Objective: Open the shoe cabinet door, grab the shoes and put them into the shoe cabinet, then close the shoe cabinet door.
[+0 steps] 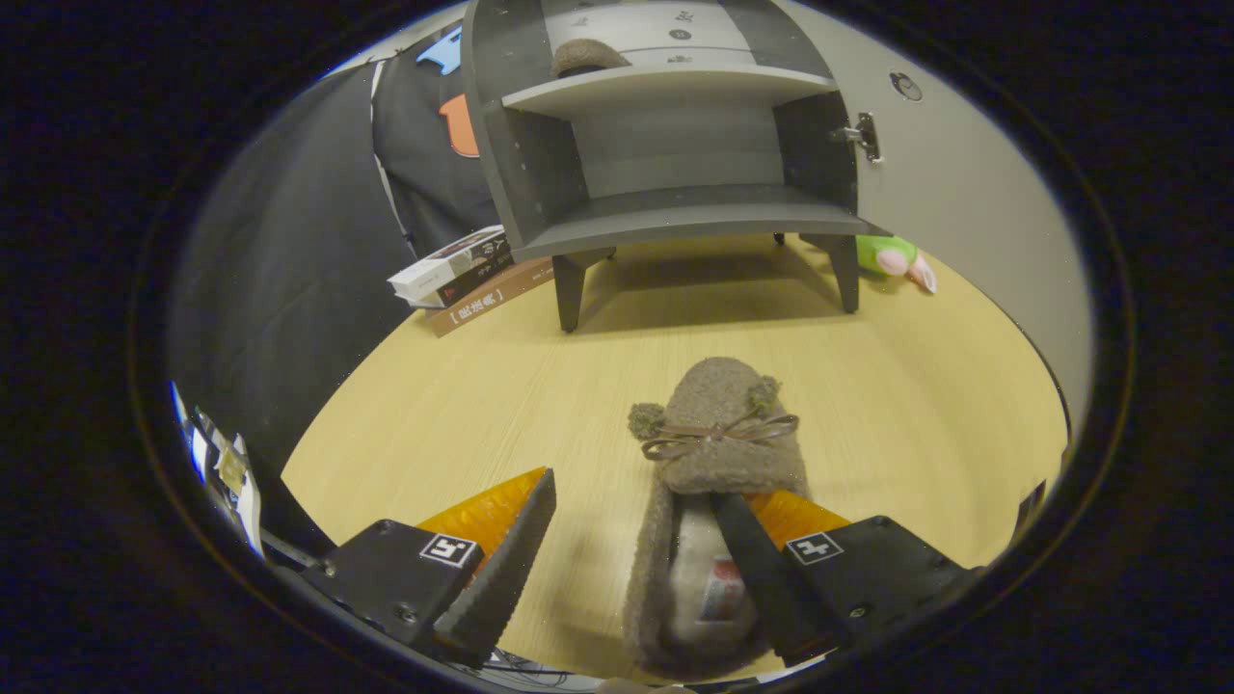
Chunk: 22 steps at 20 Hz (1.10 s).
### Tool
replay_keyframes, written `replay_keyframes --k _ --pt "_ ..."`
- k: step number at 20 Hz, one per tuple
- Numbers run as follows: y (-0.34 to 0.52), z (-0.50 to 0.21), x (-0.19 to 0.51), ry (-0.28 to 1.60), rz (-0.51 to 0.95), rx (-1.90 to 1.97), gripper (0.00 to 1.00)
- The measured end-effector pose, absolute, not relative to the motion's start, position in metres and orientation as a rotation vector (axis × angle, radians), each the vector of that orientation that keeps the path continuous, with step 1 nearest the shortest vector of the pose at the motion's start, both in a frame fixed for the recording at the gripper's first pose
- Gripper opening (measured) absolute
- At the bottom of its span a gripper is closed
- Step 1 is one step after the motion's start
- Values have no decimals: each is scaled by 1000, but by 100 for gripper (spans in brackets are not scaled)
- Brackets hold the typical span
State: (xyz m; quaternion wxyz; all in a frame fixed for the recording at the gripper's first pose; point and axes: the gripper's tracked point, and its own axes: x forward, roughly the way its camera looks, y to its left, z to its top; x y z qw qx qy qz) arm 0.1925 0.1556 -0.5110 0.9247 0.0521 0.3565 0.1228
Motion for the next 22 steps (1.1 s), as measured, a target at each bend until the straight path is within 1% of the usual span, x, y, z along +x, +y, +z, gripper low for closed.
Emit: replay_keyframes --k 5,7,8,9,12,14,16,17,22 --pt "163 -518 214 747 244 127 100" --pt "161 -525 214 776 240 130 94" --pt "155 -527 216 776 226 124 85" --pt "151 -528 218 781 211 118 80" --pt "136 -533 222 797 157 83 40" --pt "134 -531 219 808 171 61 13" --pt "136 -524 217 824 198 84 8" --pt "135 -518 216 826 207 104 7" --pt "120 -462 198 760 219 104 6"
